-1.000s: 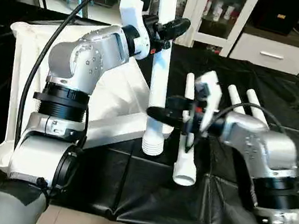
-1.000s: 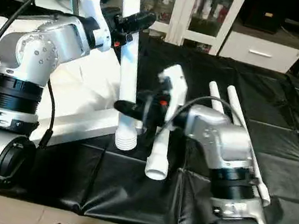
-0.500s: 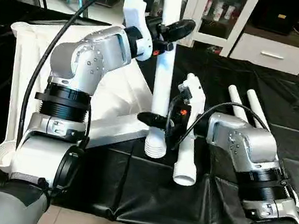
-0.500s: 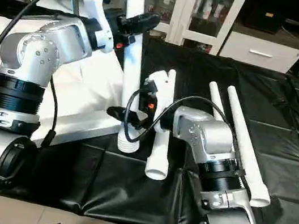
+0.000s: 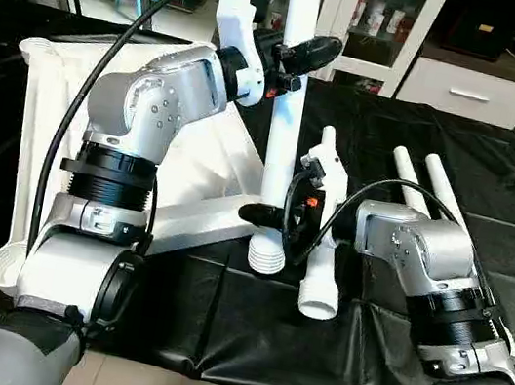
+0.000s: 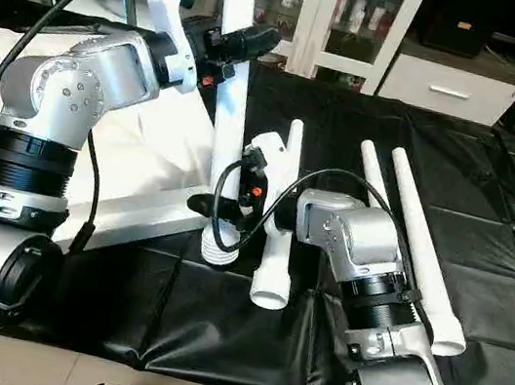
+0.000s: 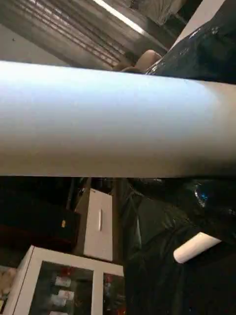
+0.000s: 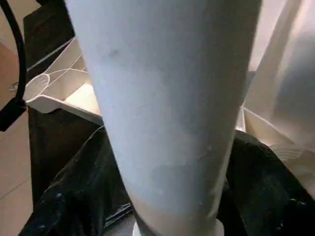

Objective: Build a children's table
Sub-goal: Insert table leg to table base

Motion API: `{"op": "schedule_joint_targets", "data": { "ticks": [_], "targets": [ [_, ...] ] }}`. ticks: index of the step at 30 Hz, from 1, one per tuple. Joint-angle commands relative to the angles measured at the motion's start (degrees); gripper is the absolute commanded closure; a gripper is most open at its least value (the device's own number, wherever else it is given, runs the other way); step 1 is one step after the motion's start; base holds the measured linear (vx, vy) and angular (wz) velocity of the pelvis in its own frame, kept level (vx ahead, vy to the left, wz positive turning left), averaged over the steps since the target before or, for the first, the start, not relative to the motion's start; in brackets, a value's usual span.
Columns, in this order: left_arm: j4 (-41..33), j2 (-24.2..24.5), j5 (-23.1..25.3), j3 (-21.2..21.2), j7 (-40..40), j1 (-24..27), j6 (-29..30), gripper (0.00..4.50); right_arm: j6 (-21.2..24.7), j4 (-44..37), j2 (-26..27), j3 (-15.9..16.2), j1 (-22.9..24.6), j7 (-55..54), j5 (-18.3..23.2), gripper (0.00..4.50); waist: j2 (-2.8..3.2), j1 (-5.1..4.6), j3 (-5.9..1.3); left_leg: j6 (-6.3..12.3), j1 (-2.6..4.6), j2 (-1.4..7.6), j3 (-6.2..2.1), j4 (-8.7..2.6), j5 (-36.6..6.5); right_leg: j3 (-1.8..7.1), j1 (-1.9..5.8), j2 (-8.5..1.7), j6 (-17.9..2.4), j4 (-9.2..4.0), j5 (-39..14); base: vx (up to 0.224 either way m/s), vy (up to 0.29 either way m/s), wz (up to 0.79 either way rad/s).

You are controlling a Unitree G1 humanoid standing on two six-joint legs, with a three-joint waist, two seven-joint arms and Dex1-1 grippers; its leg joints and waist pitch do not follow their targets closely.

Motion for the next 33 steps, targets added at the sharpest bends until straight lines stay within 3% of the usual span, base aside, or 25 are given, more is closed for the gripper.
{"op": "schedule_joint_targets", "data": {
  "ticks": [1, 10, 19, 20, 21, 22, 25, 27, 28, 30, 31, 33],
  "targets": [
    [-1.8, 0.1, -0.4, -0.6, -0.8, -1.3, 0.7, 2.87, 0.5, -0.3, -0.8, 0.1, -1.6, 0.3, 0.2, 1.57, 0.4, 0.13, -4.56, -0.62, 0.44, 0.52, 0.21, -3.63, -5.5, 2.29, 3.97, -2.91, -13.4, -3.5, -1.4, 0.0, 0.0, 0.0],
    [-1.6, 0.4, -0.3, -0.8, -1.3, -1.5, 0.5, 2.87, 0.3, -0.1, -0.6, -0.1, -1.7, 0.7, -0.1, 2.36, 0.53, 0.11, -4.56, -0.85, 0.47, 0.52, 0.18, -3.64, -5.8, 2.29, 3.96, -2.87, -13.5, -3.47, -1.1, 0.0, 0.0, 0.0],
    [-1.3, 0.2, 0.0, -1.0, -1.7, -1.8, 0.0, 2.87, -0.4, -0.3, -0.6, -1.1, -1.8, 0.0, -0.1, 2.55, 0.92, 0.05, -4.57, -1.2, 0.53, 0.49, 0.14, -3.64, -6.4, 2.28, 3.97, -2.78, -13.7, -3.48, -0.5, 0.0, 0.0, 0.0],
    [-1.2, 0.2, -0.1, -0.9, -1.6, -1.8, 0.2, 2.52, -0.5, -0.3, -0.6, -1.2, -1.7, -0.1, -0.2, 2.56, 0.92, 0.08, -4.57, -1.16, 0.51, 0.48, 0.14, -3.63, -6.3, 2.28, 3.99, -2.81, -13.8, -3.47, -0.4, 0.0, 0.0, 0.0],
    [-1.1, -0.1, -0.9, -0.4, -1.7, -2.1, 0.9, 2.17, -1.3, -0.5, -0.7, -1.8, -1.5, -0.6, -0.2, 2.56, 1.35, 0.06, -4.56, -1.33, 0.52, 0.49, 0.08, -3.63, -6.5, 2.26, 3.96, -2.82, -13.8, -3.48, -0.4, 0.0, 0.0, 0.0],
    [-1.2, -0.3, -2.2, 0.4, -1.9, -2.2, 1.8, 2.17, -1.9, -0.5, -0.6, -2.4, -1.4, -1.3, -0.4, 2.56, 1.12, 0.03, -4.57, -1.41, 0.59, 0.51, 0.14, -3.62, -6.9, 2.26, 3.93, -2.82, -13.9, -3.52, -0.5, 0.0, 0.0, 0.0],
    [-0.9, -0.6, -2.7, 1.8, -0.6, -2.4, 1.3, 2.01, -3.9, -0.3, -0.6, -3.7, -1.3, -3.1, -0.9, 2.6, 1.17, 0.08, -4.55, -1.53, 0.52, 0.37, 0.2, -3.54, -6.6, 2.29, 4.01, -2.73, -14.4, -3.48, -0.1, 0.0, 0.0, 0.0],
    [-2.0, -0.2, -3.6, 2.3, -1.6, -1.7, 1.3, 1.77, -6.8, 0.2, -0.3, -6.5, -1.3, -5.6, -1.0, 2.64, 1.32, 0.05, -4.53, -1.52, 0.49, 0.33, 0.21, -3.55, -6.8, 2.26, 4.03, -2.73, -14.2, -3.54, -0.8, 0.0, 0.0, 0.0],
    [-3.1, -0.3, -4.5, 2.9, -1.8, -1.1, 1.4, 1.71, -8.5, 0.5, -0.3, -8.5, -1.2, -7.2, -1.0, 2.64, 1.1, -0.04, -4.54, -1.49, 0.46, 0.34, 0.25, -3.55, -6.4, 2.3, 4.04, -2.79, -14.2, -3.52, -0.7, 0.0, 0.0, 0.0],
    [-5.4, 0.4, -5.4, 3.0, -2.9, 0.1, 1.7, 1.51, -9.5, 0.9, -0.7, -10.4, -1.5, -8.9, -1.0, 2.64, 1.21, -0.06, -4.56, -1.28, 0.48, 0.4, 0.24, -3.52, -5.9, 2.28, 4.06, -2.74, -14.5, -3.39, -0.2, 0.0, 0.0, 0.0],
    [-6.4, 0.6, -5.8, 2.8, -3.7, 0.6, 1.7, 1.4, -10.3, 1.2, -1.0, -10.9, -1.5, -9.4, -1.2, 2.64, 0.99, -0.08, -4.56, -1.03, 0.48, 0.42, 0.29, -3.51, -5.7, 2.28, 4.07, -2.77, -14.7, -3.38, 0.1, 0.0, 0.0, 0.0],
    [-9.5, 1.9, -5.7, 1.9, -5.7, 2.6, 1.0, 1.2, -12.2, 2.4, -1.7, -12.6, -2.2, -11.4, -1.6, 2.64, 1.28, -0.18, -4.54, -0.97, 0.52, 0.43, 0.36, -3.52, -5.6, 2.25, 3.93, -2.7, -14.8, -3.38, -0.3, 0.0, 0.0, 0.0]
  ]
}}
